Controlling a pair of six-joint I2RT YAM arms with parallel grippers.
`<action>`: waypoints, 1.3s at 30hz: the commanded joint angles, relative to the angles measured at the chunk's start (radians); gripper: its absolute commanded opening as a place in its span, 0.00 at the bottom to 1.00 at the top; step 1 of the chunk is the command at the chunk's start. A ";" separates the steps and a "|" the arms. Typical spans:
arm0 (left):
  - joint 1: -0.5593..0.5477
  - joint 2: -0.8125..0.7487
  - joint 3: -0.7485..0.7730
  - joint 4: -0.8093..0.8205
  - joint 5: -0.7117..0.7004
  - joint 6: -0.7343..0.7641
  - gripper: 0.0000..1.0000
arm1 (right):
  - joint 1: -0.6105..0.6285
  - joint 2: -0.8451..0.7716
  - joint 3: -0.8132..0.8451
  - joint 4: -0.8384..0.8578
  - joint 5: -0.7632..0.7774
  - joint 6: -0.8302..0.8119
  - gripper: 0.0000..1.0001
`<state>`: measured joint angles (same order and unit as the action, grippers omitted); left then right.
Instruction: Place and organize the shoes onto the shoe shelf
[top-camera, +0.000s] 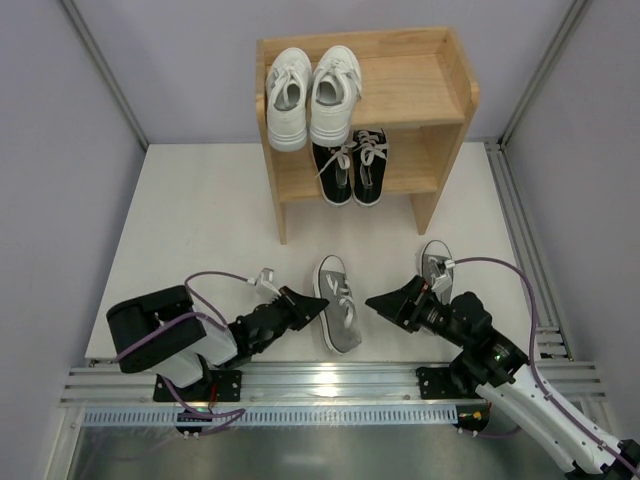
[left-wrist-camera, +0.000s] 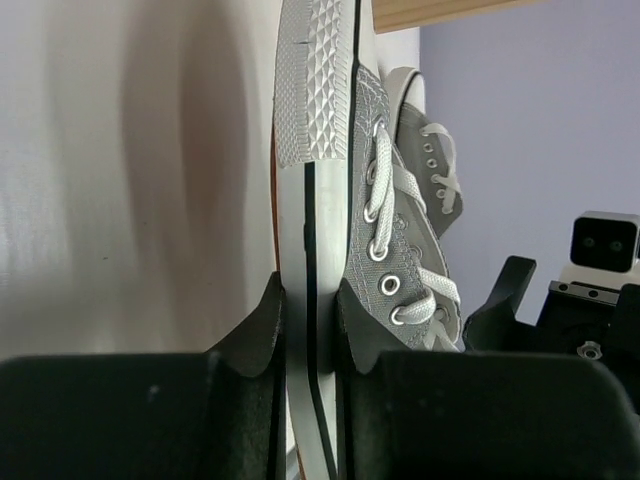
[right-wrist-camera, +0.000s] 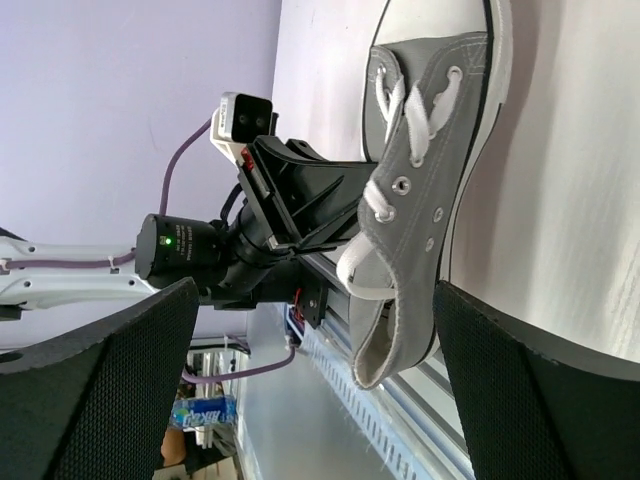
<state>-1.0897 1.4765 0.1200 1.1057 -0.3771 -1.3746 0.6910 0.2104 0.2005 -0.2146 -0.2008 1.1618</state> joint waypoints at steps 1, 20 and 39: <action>0.025 0.076 0.004 0.442 0.012 -0.081 0.00 | 0.001 -0.029 -0.047 0.007 0.003 0.052 1.00; 0.051 -0.165 0.090 0.439 0.135 0.031 0.00 | 0.001 -0.112 -0.233 0.285 -0.117 0.157 0.57; 0.111 -0.075 0.233 0.439 0.179 0.023 0.00 | 0.039 0.083 -0.223 0.529 -0.226 0.162 0.66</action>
<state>-0.9989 1.3907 0.2829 1.2221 -0.1749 -1.3491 0.7063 0.2989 0.0494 0.2584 -0.3649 1.3212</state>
